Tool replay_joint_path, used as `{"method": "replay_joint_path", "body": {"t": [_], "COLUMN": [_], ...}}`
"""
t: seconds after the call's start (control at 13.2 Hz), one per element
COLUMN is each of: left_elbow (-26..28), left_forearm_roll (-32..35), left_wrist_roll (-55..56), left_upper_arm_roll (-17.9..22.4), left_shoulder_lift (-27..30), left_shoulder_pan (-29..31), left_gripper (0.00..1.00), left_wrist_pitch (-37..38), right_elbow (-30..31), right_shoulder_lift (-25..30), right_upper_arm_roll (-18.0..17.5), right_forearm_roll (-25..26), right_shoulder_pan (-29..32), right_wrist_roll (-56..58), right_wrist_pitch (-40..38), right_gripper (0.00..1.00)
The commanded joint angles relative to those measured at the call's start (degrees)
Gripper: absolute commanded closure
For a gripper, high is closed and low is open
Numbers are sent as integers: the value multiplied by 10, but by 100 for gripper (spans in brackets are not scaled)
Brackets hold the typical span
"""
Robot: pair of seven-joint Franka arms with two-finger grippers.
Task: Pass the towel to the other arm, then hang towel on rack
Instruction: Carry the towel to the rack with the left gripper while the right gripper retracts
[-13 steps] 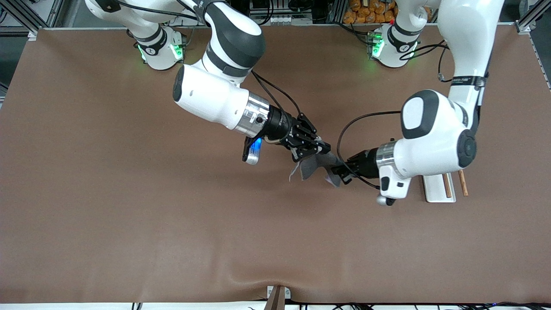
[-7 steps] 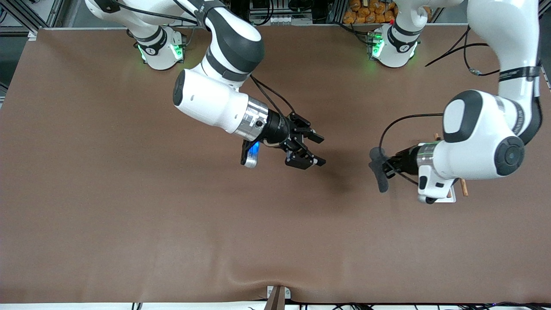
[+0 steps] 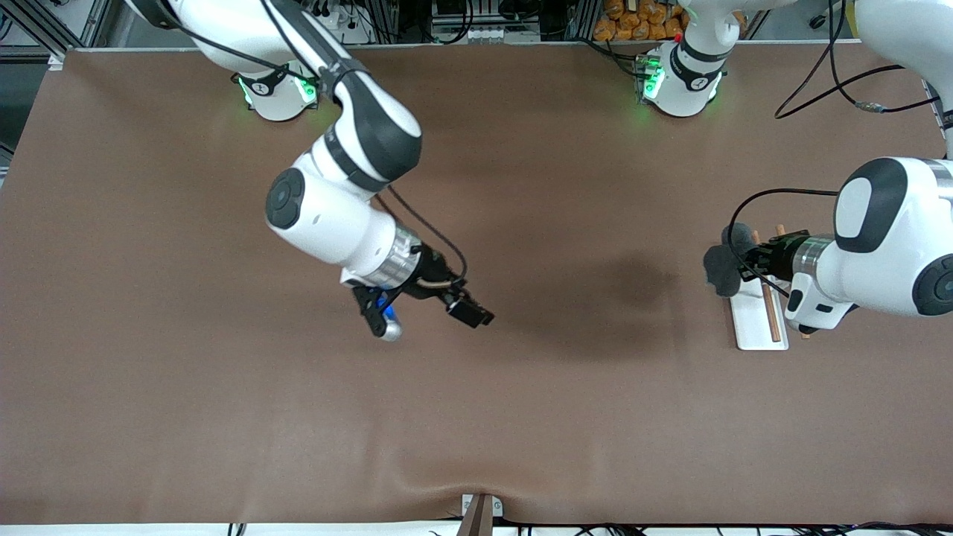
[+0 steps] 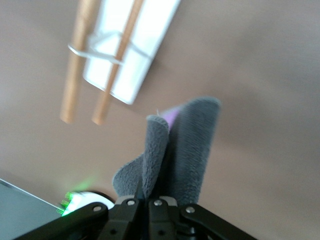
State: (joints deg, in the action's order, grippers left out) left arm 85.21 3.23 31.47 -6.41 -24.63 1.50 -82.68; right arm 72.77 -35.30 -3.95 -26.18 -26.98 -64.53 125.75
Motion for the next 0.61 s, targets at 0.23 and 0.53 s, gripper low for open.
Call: {"method": "replay_joint_path", "body": {"t": [0.23,0.53], "left_elbow": [-6,-7], "left_forearm_roll": [137,187], "left_wrist_roll": [-49,-118], "left_upper_arm_roll": [-4,-3], "left_shoulder_lift": [-32,-54], "left_shoulder_pan": [2,17], "left_gripper": [100,100], "left_wrist_pitch": [-3,-28], "right_elbow": [-2,-25], "right_shoulder_lift": [21,33], "right_upper_arm_roll": [-7,-7], "right_forearm_roll": [52,226], "right_shoulder_pan": [124,185], "right_wrist_roll": [238,435], "right_wrist_pitch": [-149,-248], "right_gripper": [0,0]}}
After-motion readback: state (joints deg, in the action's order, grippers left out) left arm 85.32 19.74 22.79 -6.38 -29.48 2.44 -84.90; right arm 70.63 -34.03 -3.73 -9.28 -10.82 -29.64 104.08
